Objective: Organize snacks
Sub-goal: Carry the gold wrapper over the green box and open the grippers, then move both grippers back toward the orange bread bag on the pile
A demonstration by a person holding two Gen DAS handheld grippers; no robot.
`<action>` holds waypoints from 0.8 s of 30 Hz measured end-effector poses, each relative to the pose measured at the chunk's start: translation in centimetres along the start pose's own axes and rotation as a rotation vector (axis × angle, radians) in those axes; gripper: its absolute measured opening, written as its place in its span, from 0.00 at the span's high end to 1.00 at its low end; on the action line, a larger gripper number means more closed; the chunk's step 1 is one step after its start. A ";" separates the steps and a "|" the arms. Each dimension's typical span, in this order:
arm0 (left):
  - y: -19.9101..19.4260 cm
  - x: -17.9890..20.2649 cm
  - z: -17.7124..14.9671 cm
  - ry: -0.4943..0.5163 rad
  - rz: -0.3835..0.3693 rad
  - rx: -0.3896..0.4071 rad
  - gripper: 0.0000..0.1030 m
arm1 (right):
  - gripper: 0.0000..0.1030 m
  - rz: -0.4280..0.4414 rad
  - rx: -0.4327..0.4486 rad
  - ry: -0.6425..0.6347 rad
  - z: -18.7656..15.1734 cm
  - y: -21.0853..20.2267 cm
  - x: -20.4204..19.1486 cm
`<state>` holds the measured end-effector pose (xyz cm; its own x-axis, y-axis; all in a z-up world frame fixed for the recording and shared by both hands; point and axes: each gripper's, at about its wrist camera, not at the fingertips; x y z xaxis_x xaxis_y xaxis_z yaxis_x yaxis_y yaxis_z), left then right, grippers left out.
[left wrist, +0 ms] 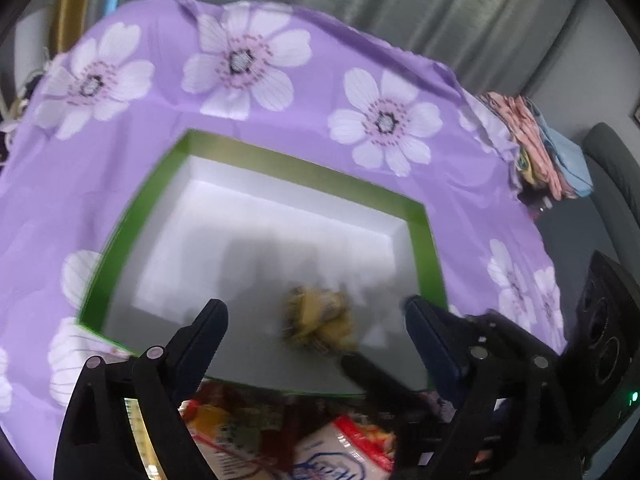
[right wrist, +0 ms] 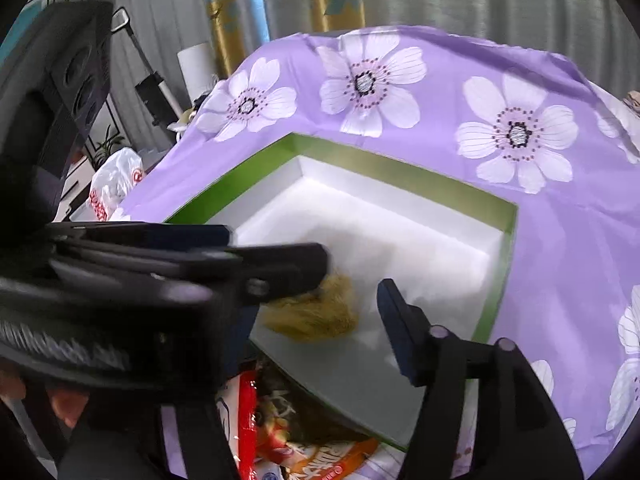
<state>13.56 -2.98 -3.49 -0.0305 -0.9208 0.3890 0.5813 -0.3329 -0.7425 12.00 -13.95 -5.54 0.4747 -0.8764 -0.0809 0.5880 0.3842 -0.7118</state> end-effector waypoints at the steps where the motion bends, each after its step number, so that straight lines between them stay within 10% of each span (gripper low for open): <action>1: -0.5 -0.3 0.1 -0.005 0.008 0.005 0.12 | 0.36 0.002 0.008 0.004 -0.1 -0.5 0.1; 24: -11.6 -9.8 -9.5 -0.148 0.197 0.092 0.12 | 0.28 0.044 0.054 0.001 -5.6 -8.8 -3.2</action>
<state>-0.62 7.96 -3.93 0.2060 -0.9237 0.3230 0.6359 -0.1245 -0.7617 1.63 -16.18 -2.97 0.4999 -0.8588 -0.1119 0.6012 0.4371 -0.6689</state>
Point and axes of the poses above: each gripper's, at about its wrist camera, not at the fingertips, and y roughly the way its jaws point, x to its right, z to its top, and after that the axes turned 3 degrees about -y, right-handed
